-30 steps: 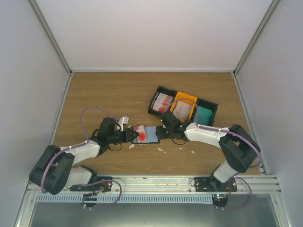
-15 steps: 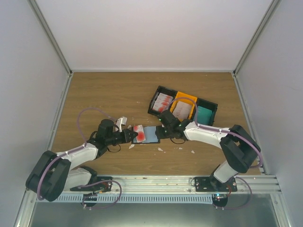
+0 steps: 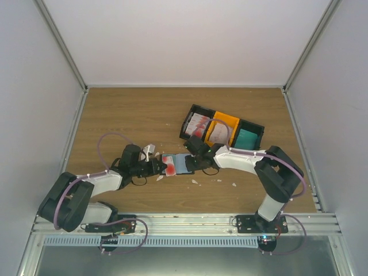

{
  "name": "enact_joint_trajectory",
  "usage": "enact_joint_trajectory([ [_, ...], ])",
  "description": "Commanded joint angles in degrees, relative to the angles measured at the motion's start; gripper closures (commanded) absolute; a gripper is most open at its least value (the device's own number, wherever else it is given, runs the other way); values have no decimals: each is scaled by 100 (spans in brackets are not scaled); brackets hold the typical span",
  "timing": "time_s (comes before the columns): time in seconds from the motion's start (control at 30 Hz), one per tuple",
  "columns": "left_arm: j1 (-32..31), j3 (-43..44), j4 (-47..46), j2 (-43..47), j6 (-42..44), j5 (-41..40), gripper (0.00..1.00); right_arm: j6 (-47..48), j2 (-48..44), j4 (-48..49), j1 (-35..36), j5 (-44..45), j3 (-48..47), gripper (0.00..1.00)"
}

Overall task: Put the credit cards into the card holder
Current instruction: Insert the credit card into the card holder.

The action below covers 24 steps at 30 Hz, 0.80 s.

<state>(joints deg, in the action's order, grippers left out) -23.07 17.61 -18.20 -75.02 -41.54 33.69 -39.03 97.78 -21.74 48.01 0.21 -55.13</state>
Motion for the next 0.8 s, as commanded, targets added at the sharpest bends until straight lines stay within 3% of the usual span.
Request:
enact_joint_trajectory([
  [0.0,238,339,145,-110,195,158,100,-41,151,-428,95,598,-280,59],
  [0.77,345,1022,76,-1625,467,1316,100,-79,505,-509,99,512,-310,76],
])
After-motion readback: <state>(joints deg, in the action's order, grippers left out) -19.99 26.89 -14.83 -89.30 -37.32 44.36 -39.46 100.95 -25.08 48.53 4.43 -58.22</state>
